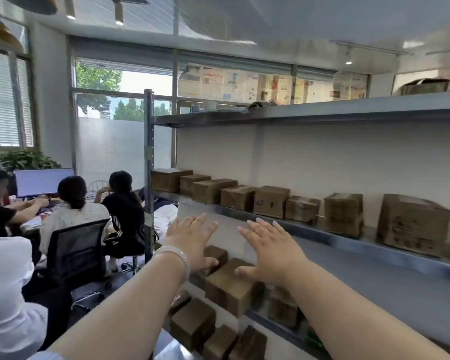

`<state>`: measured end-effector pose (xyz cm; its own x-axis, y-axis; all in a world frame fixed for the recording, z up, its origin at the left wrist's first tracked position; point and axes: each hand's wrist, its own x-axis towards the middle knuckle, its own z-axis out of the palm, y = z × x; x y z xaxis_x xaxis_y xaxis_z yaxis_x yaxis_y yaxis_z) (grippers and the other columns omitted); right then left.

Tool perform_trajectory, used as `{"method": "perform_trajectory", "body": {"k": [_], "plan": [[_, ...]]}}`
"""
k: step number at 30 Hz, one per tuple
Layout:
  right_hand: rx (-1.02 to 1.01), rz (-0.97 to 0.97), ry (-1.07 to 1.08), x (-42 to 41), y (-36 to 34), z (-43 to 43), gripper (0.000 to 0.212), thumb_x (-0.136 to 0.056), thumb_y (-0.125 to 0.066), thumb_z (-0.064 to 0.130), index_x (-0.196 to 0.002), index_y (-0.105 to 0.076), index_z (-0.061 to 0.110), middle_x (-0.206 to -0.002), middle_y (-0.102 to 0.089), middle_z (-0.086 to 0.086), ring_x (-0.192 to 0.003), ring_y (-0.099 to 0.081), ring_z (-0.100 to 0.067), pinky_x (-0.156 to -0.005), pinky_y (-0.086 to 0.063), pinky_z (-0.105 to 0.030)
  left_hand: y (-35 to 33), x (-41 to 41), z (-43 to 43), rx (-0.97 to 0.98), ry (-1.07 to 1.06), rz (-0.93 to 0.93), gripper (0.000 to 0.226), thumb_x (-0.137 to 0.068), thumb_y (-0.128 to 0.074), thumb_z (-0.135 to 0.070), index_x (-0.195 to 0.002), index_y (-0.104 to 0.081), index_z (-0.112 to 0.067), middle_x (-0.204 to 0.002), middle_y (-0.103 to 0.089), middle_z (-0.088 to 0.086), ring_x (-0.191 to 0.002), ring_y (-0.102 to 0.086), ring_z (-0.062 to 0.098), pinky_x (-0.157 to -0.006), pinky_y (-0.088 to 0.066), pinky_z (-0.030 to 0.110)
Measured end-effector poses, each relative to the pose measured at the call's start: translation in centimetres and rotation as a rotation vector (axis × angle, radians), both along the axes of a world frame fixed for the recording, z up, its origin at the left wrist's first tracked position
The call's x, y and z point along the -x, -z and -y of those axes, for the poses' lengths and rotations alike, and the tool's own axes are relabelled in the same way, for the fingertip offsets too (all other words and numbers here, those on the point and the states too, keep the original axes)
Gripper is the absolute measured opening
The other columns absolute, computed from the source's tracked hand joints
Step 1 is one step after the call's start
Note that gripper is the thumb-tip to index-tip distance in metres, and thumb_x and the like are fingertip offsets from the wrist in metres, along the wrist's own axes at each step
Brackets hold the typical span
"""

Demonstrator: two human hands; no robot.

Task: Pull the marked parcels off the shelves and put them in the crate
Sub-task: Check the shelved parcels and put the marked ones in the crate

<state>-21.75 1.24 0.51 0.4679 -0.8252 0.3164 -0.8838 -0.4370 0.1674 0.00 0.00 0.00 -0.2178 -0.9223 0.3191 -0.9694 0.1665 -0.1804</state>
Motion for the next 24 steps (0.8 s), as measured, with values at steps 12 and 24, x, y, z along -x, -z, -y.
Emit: {"method": "perform_trajectory", "body": {"k": [12, 24], "plan": [[0.078, -0.030, -0.157, -13.5, -0.6, 16.6, 0.083, -0.087, -0.046, 0.067, -0.154, -0.009, 0.034, -0.163, -0.007, 0.005, -0.150, 0.001, -0.014, -0.116, 0.011, -0.037, -1.7, -14.3, 13.5, 0.067, -0.130, -0.036, 0.089, -0.083, -0.047, -0.073, -0.154, -0.002, -0.042, -0.165, 0.002, -0.004, -0.151, 0.002, 0.021, -0.119, 0.001, 0.051], [0.183, 0.111, -0.281, -26.5, -1.8, 34.5, 0.074, -0.091, -0.047, 0.054, -0.154, -0.014, 0.033, -0.162, -0.015, 0.003, -0.149, -0.008, -0.016, -0.116, 0.004, -0.034, -3.5, -24.1, 27.7, 0.110, -0.219, -0.030, 0.084, -0.087, -0.046, -0.068, -0.154, -0.002, -0.041, -0.165, 0.000, -0.002, -0.151, 0.001, 0.021, -0.121, -0.007, 0.050]]}}
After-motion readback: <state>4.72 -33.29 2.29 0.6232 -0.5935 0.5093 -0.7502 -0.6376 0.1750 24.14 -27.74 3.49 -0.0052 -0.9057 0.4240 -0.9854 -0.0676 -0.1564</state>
